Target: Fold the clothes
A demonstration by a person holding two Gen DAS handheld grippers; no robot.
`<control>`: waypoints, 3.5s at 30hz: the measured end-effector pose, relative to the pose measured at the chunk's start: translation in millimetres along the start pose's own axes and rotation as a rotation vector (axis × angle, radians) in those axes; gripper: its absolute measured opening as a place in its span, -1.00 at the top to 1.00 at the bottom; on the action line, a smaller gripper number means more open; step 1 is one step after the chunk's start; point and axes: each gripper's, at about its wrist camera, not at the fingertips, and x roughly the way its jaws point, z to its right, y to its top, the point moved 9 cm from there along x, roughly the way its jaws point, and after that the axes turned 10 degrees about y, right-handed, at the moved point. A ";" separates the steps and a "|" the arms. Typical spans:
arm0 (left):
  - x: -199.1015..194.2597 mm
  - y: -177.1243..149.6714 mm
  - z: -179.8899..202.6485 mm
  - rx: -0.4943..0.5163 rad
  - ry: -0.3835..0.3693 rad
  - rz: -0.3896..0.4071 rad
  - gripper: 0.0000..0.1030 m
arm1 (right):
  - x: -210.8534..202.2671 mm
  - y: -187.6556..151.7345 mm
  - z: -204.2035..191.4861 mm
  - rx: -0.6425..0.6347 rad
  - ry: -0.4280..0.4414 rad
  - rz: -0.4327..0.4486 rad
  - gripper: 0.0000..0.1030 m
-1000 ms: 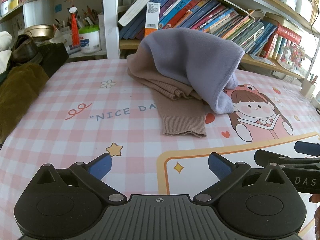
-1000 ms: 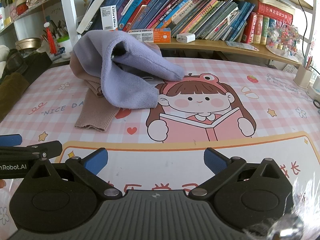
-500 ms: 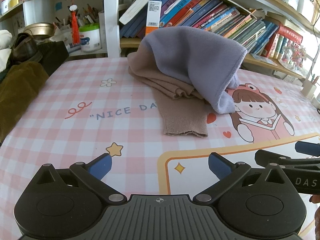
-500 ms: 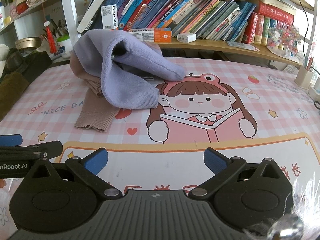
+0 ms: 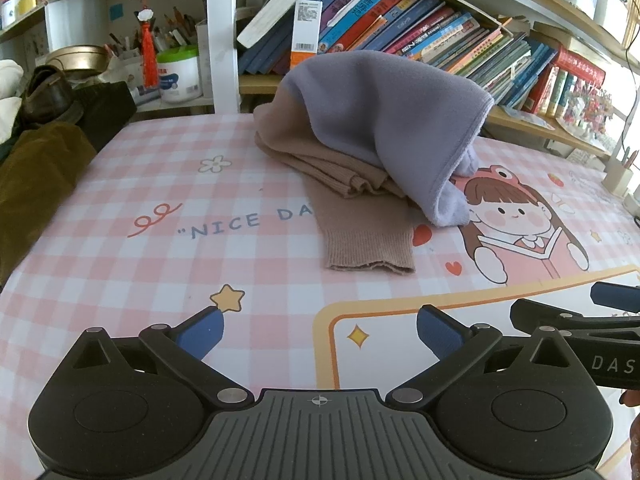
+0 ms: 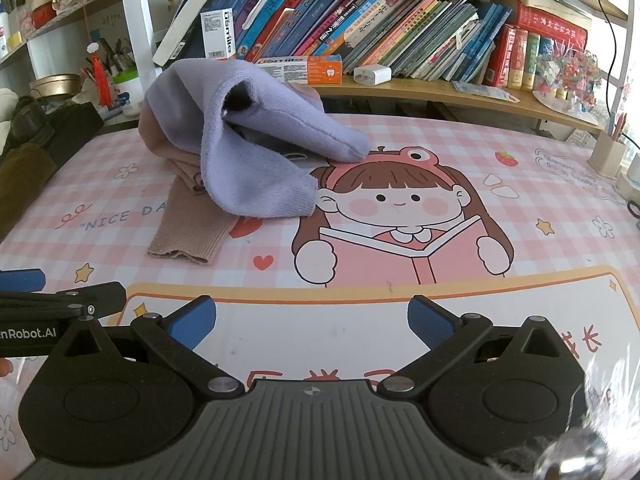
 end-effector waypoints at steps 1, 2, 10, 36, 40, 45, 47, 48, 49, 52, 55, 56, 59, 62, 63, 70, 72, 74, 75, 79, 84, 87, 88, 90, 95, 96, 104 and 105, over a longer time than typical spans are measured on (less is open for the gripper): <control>0.0 0.1 -0.1 0.000 0.000 0.000 -1.00 | -0.1 -0.1 -0.1 0.000 0.000 0.000 -1.00; 0.0 0.2 -0.2 0.000 0.001 0.000 -1.00 | -0.2 -0.3 -0.1 0.000 0.001 0.000 -1.00; 0.6 0.4 -0.9 0.001 0.001 -0.003 -1.00 | -0.1 -1.0 0.6 -0.002 0.001 -0.002 -1.00; 3.9 0.3 -0.3 0.005 0.000 -0.017 -1.00 | 1.4 -0.8 1.3 -0.003 -0.003 -0.007 -1.00; 4.9 1.0 -0.9 0.002 -0.004 -0.020 -1.00 | 2.1 0.0 0.9 -0.004 -0.004 -0.008 -1.00; 6.3 0.9 0.3 0.000 -0.015 -0.027 -1.00 | 2.9 -0.2 2.2 -0.002 -0.005 -0.010 -1.00; 6.8 0.6 1.7 -0.004 -0.023 -0.031 -1.00 | 2.2 -1.1 3.5 -0.002 -0.007 -0.014 -1.00; 6.9 0.7 2.9 -0.007 -0.027 -0.031 -1.00 | 1.4 -1.8 4.3 -0.004 -0.007 -0.016 -1.00; 7.1 0.8 4.9 -0.011 -0.032 -0.031 -1.00 | 0.9 -2.5 5.3 -0.005 -0.007 -0.017 -1.00; 7.7 1.4 12.5 -0.016 -0.040 -0.032 -1.00 | -1.3 -4.1 11.5 -0.008 -0.007 -0.022 -1.00; 7.4 2.0 20.7 -0.024 -0.038 -0.035 -1.00 | -2.2 -3.6 19.7 -0.008 -0.003 -0.028 -1.00; 7.0 2.3 23.3 -0.028 -0.035 -0.035 -1.00 | -2.4 -2.4 22.8 -0.013 0.002 -0.029 -1.00; 5.6 3.5 33.2 -0.047 -0.020 -0.038 -1.00 | -2.7 1.6 32.6 -0.030 0.018 -0.033 -1.00; 4.1 4.4 42.3 -0.058 -0.003 -0.040 -1.00 | -1.9 4.0 45.3 -0.036 0.041 -0.045 -1.00; 4.0 5.1 44.5 -0.063 0.006 -0.040 -1.00 | -1.2 5.7 47.5 -0.039 0.048 -0.049 -1.00; 6.6 7.5 48.0 -0.141 0.095 -0.097 -1.00 | 1.9 13.6 80.2 -0.020 0.116 -0.056 -1.00; 5.8 7.6 46.3 -0.181 0.114 -0.115 -1.00 | 4.4 16.7 87.0 -0.005 0.152 -0.055 -1.00; 4.0 8.6 46.6 -0.201 0.133 -0.124 -1.00 | 6.1 19.6 94.5 0.023 0.198 -0.053 -1.00; 3.0 9.5 47.4 -0.207 0.144 -0.124 -1.00 | 6.9 21.3 98.1 0.039 0.221 -0.052 -1.00; -2.4 20.9 57.0 -0.188 0.215 -0.097 -1.00 | 10.0 31.9 108.4 0.100 0.311 -0.044 -1.00; -7.3 41.1 74.4 -0.137 0.258 -0.050 -1.00 | 13.9 50.8 115.2 0.162 0.420 0.005 -1.00; -13.0 56.1 84.3 -0.123 0.260 -0.013 -1.00 | 16.4 63.8 117.3 0.211 0.477 0.031 -1.00; -14.9 61.8 87.8 -0.111 0.262 0.005 -1.00 | 17.4 68.1 118.0 0.229 0.495 0.038 -1.00; -18.5 71.7 93.7 -0.079 0.272 0.051 -1.00 | 19.8 75.7 121.0 0.266 0.512 0.047 -1.00; -12.2 87.6 107.8 -0.042 0.273 0.071 -1.00 | 17.6 91.4 123.4 0.337 0.623 0.111 -1.00; -9.7 89.6 109.2 -0.034 0.281 0.074 -1.00 | 16.1 92.5 123.7 0.359 0.654 0.120 -1.00; 19.7 103.6 119.5 0.041 0.354 0.140 -1.00 | 19.9 91.1 127.0 0.534 0.802 0.020 -1.00; 23.3 105.1 119.9 0.037 0.355 0.145 -1.00 | 21.1 90.2 129.3 0.552 0.802 0.014 -1.00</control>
